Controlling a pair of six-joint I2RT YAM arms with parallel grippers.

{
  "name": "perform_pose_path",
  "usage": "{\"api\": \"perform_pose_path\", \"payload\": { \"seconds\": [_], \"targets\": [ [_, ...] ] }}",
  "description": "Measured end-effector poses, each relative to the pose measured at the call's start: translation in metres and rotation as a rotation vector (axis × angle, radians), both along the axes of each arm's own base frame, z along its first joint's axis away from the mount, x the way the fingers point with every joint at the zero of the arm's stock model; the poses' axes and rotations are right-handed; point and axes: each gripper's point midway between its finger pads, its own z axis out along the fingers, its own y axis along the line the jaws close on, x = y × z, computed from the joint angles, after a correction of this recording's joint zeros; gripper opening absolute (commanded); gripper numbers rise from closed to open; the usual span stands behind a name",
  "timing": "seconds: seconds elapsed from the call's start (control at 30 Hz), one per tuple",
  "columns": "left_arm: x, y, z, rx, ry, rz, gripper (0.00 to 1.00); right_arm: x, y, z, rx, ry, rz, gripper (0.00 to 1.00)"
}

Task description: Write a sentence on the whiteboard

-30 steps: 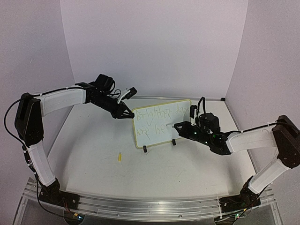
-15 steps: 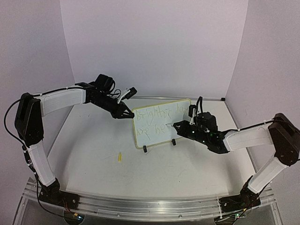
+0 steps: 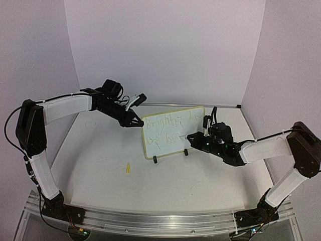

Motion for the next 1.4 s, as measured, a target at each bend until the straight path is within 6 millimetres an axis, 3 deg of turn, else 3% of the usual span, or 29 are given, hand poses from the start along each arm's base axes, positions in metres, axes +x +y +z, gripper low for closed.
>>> {"api": "perform_pose_path", "payload": {
  "seconds": [0.37, 0.8, 1.1, 1.4],
  "targets": [
    [0.0, 0.0, 0.0, 0.0, 0.0, 0.0, 0.0, -0.003, -0.002, -0.012, -0.012, 0.033, -0.005, 0.0],
    [0.0, 0.001, 0.001, 0.002, -0.002, 0.002, 0.0, 0.001, 0.0, -0.001, 0.005, 0.009, -0.009, 0.0],
    [0.0, 0.001, 0.001, 0.003, -0.004, 0.002, 0.0, 0.005, -0.001, 0.03, 0.057, -0.065, -0.027, 0.0],
    [-0.001, 0.0, 0.001, 0.003, -0.005, 0.002, 0.0, 0.007, -0.004, 0.03, 0.057, -0.066, -0.044, 0.0]
  ]
}}
